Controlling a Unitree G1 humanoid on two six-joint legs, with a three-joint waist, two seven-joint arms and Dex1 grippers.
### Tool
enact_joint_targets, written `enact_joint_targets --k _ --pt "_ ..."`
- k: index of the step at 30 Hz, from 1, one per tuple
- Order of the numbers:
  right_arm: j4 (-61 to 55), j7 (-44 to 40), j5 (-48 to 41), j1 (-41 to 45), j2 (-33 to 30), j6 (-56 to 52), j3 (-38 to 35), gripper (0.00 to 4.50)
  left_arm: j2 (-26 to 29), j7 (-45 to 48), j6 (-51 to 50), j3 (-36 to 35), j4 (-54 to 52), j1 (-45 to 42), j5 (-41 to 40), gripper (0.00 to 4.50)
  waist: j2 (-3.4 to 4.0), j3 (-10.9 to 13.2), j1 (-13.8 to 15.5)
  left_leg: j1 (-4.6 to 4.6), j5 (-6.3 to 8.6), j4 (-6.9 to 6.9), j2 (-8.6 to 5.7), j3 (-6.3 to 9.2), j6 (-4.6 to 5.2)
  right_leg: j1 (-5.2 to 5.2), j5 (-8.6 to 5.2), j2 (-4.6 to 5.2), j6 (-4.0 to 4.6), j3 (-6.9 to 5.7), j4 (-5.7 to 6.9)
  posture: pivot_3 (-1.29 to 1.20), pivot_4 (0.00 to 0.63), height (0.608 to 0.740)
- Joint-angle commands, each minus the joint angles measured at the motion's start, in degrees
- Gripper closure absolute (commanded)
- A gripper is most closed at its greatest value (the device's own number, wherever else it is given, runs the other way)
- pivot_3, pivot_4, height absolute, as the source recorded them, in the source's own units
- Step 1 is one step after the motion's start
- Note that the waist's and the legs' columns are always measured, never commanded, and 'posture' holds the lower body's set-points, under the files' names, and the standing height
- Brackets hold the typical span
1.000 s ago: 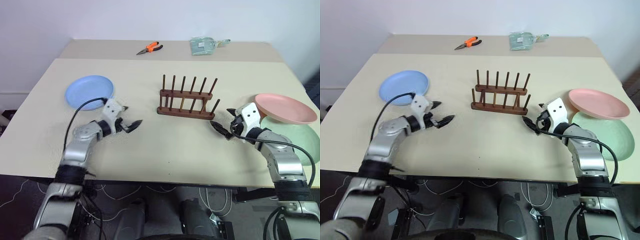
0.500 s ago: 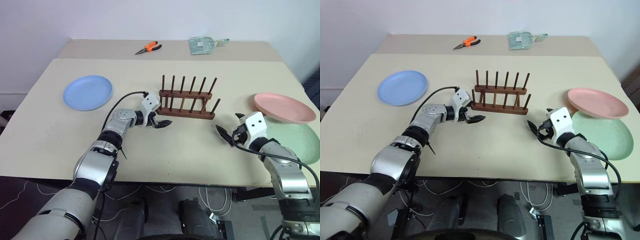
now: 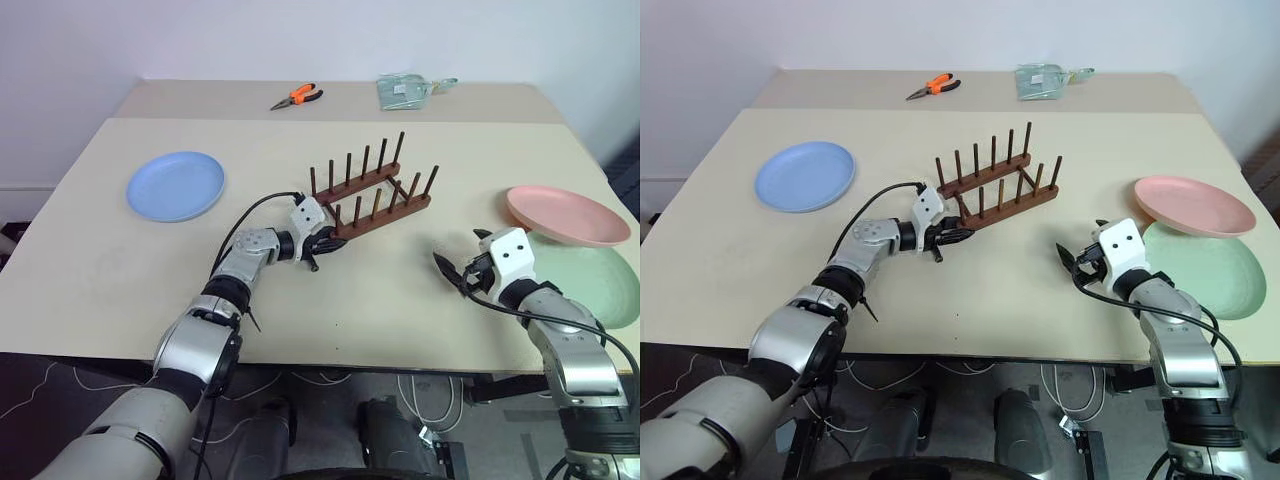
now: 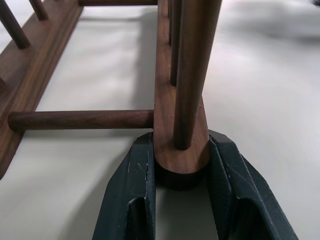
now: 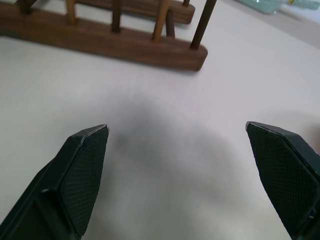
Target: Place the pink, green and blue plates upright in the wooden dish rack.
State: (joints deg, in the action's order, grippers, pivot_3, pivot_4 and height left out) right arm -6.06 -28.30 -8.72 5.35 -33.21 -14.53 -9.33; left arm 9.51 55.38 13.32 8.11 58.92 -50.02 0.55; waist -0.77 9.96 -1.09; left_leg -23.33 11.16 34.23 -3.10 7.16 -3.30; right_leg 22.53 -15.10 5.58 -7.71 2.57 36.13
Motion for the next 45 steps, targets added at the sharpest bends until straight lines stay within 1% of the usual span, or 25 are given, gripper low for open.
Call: enact_joint_targets --k 1,3,4,5,8,9,11,12,14,15,17,20,21,22,24,27,29,31,33,35,37,40,42,45 --pt "1.14 -1.06 0.22 0.5 -2.39 1.47 -2.29 0.0 3.82 9.52 -1.15 2.01 -12.0 5.81 -1.74 3.75 0.0 0.0 -0.12 0.0 0.0 -0.01 0.0 0.0 0.0 0.01 0.0 0.0 0.0 0.0 0.0 0.0 0.15 0.74" --pt "2.24 -1.55 0.18 0.3 -3.31 2.08 -2.97 0.0 6.68 13.28 -3.62 2.7 -19.16 8.57 -2.83 2.7 0.01 0.0 -0.07 0.0 0.0 -0.04 0.01 0.0 0.0 0.04 0.0 0.0 0.02 0.01 0.01 0.0 0.15 0.74" --pt "2.65 -1.72 0.17 0.22 -3.57 2.31 -3.16 0.0 7.57 14.04 -4.81 2.84 -21.32 9.34 -3.17 2.29 0.0 0.0 -0.03 0.0 0.0 -0.04 0.02 0.0 0.0 0.03 0.0 -0.01 0.02 0.01 0.02 0.0 0.15 0.74" --pt "3.06 -1.93 0.22 -0.1 -4.01 2.49 -3.56 0.0 8.76 14.74 -5.9 2.91 -23.35 10.04 -3.36 1.84 0.01 0.01 0.02 0.0 0.0 -0.03 0.02 0.0 0.0 0.03 0.0 -0.01 0.03 0.01 0.02 0.0 0.15 0.74" --pt "3.98 -2.43 0.31 -0.87 -5.03 2.94 -4.28 0.0 11.09 15.42 -8.13 3.22 -26.47 11.13 -3.04 0.25 0.01 0.01 0.15 0.0 0.0 0.0 0.01 0.0 0.0 0.0 0.0 0.0 0.03 0.01 0.01 0.0 0.15 0.74" --pt "4.17 -2.57 0.42 -1.03 -5.24 3.09 -4.37 0.0 11.56 15.43 -8.22 3.36 -26.85 11.33 -2.87 0.06 0.01 0.01 0.17 -0.01 0.0 0.01 0.01 0.01 0.0 0.0 0.0 0.0 0.03 0.01 0.01 0.0 0.15 0.74" --pt "4.27 -2.78 0.59 -1.23 -5.45 3.22 -4.51 0.0 12.25 14.21 -7.94 3.49 -26.7 11.42 -2.02 0.06 0.01 0.01 0.19 0.0 0.0 0.01 0.01 0.01 0.0 -0.01 0.0 0.0 0.03 0.01 0.0 0.0 0.15 0.74" --pt "3.46 -4.54 -0.63 -2.02 -6.04 2.48 -4.88 0.0 13.88 13.15 -9.48 3.14 -26.43 11.84 -1.15 0.06 0.0 0.01 0.2 0.0 0.0 0.01 0.01 0.01 0.0 -0.01 0.0 0.0 0.03 0.01 0.0 0.0 0.15 0.74" --pt "1.37 -8.3 -3.03 -3.86 -7.28 0.94 -5.21 0.53 16.78 13.06 -13.74 2.38 -27.27 13.19 -1.21 0.0 0.01 0.01 0.04 0.0 0.0 0.01 0.01 0.01 0.0 0.0 0.0 0.0 0.03 0.01 0.01 0.0 0.15 0.74" --pt "-0.14 -10.41 -4.22 -5.0 -8.0 0.03 -4.86 0.8 17.83 13.89 -15.25 2.08 -29.32 14.4 -2.26 0.27 -0.01 0.0 -0.12 0.0 0.0 -0.01 0.03 0.02 0.01 0.02 0.0 0.0 0.02 0.01 0.02 0.0 0.15 0.74" --pt "-2.36 -12.82 -5.56 -6.43 -8.85 -1.23 -3.95 1.75 18.43 15.42 -18.65 1.91 -34.24 16.37 -5.22 0.8 0.06 -0.03 -0.66 0.05 0.01 -0.02 0.05 0.0 0.02 0.0 0.0 -0.02 0.03 0.02 0.03 0.0 0.15 0.74" --pt "-5.44 -15.37 -6.14 -7.71 -9.29 -2.95 -1.41 3.43 17.13 16.98 -25.68 3.39 -43.69 19.4 -9.25 2.37 0.06 -0.03 -1.01 0.08 0.01 0.0 0.06 0.01 0.02 -0.06 -0.01 -0.02 0.04 0.03 0.06 0.0 0.15 0.74" --pt "-5.86 -15.6 -5.66 -7.67 -9.19 -3.27 -0.48 3.9 16.26 16.08 -26.99 4.21 -45.47 19.91 -9.1 2.85 0.05 -0.03 -0.98 0.09 0.01 0.03 0.06 0.02 0.02 -0.11 -0.01 -0.01 0.04 0.03 0.05 0.0 0.15 0.74" --pt "-5.48 -14.8 -4.44 -6.94 -8.45 -3.13 0.81 4.47 14.82 14.4 -28.21 5.72 -46.83 20.35 -7.98 3.42 0.04 -0.03 -0.93 0.07 0.01 0.06 0.06 0.02 0.02 -0.11 -0.01 -0.01 0.04 0.03 0.04 0.0 0.15 0.74" --pt "-4.36 -12.78 -2.43 -5.25 -6.91 -3.19 3.06 4.47 12.66 11.0 -28.03 7.67 -47.6 20.85 -5.59 3.42 0.02 -0.02 -0.72 0.06 0.01 0.12 0.05 0.03 0.02 -0.15 -0.01 -0.01 0.04 0.02 0.01 0.0 0.15 0.74" --pt "-0.1 -8.42 2.78 -1.52 -4.53 -2.26 7.15 4.47 11.33 2.98 -25.26 10.65 -43.6 20.1 1.29 3.42 0.02 -0.03 -0.32 0.07 0.01 0.13 0.04 0.02 0.02 -0.13 -0.01 -0.01 0.04 0.02 0.01 0.0 0.15 0.74" --pt "3.02 -5.21 4.85 1.2 -2.27 -2.2 8.39 4.47 10.83 -2.82 -22.85 11.64 -40.44 19.22 5.09 3.42 -0.01 -0.09 -0.1 0.17 0.01 0.12 0.05 0.01 0.02 -0.2 0.0 -0.01 0.05 0.03 0.01 0.0 0.15 0.74" --pt "7.25 -2.02 7.17 4.43 0.15 -2.18 9.87 4.47 9.08 -9.28 -23.72 10.32 -36.17 17.39 5.99 3.42 -0.13 -0.2 0.16 0.3 0.01 0.14 0.05 0.0 0.01 -0.35 0.01 -0.01 0.07 0.04 0.0 0.0 0.15 0.74" --pt "11.82 1.03 9.61 7.73 2.28 -0.63 11.21 4.47 8.34 -13.35 -21.81 9.88 -32.74 15.92 6.77 3.42 -0.26 -0.25 0.09 0.46 0.01 0.16 0.05 0.0 0.01 -0.51 0.02 -0.01 0.1 0.04 -0.01 0.0 0.15 0.74" --pt "16.07 3.1 10.73 11.17 4.25 0.25 11.83 4.47 7.89 -17.05 -20.09 9.93 -28.83 14.05 7.83 3.42 -0.3 -0.28 -0.12 0.9 0.02 0.13 0.05 -0.01 0.0 -0.92 -0.09 -0.01 0.26 0.04 -0.07 0.0 0.15 0.74" --pt "20.83 5.03 12.46 14.85 5.74 1.72 12.82 4.47 6.8 -20.78 -19.51 8.89 -23.71 11.61 7.56 3.42 -0.31 -0.3 -0.2 1.11 0.03 0.07 0.07 0.0 0.0 -1.11 -0.23 -0.01 0.06 0.03 -0.1 0.0 0.15 0.74" --pt "24.65 5.83 13.48 17.54 6.51 3.26 13.27 4.47 5.87 -22.64 -17.65 8.24 -19.61 9.7 6.89 3.42 -0.32 -0.31 -0.18 1.13 0.03 0.06 0.06 0.0 0.0 -1.12 -0.19 -0.01 0.04 0.03 -0.08 0.0 0.15 0.74" --pt "25.36 4.97 12.57 18.02 6.35 3.6 12.57 4.47 5.44 -24.17 -17.2 7.69 -17.26 8.53 6.82 3.42 -0.32 -0.31 -0.13 1.12 0.03 0.04 0.05 0.0 0.0 -1.11 -0.04 -0.01 0.03 0.03 -0.07 0.0 0.15 0.74" --pt "22.71 2.99 11.68 16.36 3.6 4.08 10.92 3.68 5.7 -24.64 -15.53 8.18 -16.4 8.06 7.67 3.44 -0.31 -0.32 -0.11 1.12 0.03 0.02 0.04 0.02 0.0 -1.12 -0.03 -0.01 0.01 0.03 -0.07 0.0 0.15 0.74"
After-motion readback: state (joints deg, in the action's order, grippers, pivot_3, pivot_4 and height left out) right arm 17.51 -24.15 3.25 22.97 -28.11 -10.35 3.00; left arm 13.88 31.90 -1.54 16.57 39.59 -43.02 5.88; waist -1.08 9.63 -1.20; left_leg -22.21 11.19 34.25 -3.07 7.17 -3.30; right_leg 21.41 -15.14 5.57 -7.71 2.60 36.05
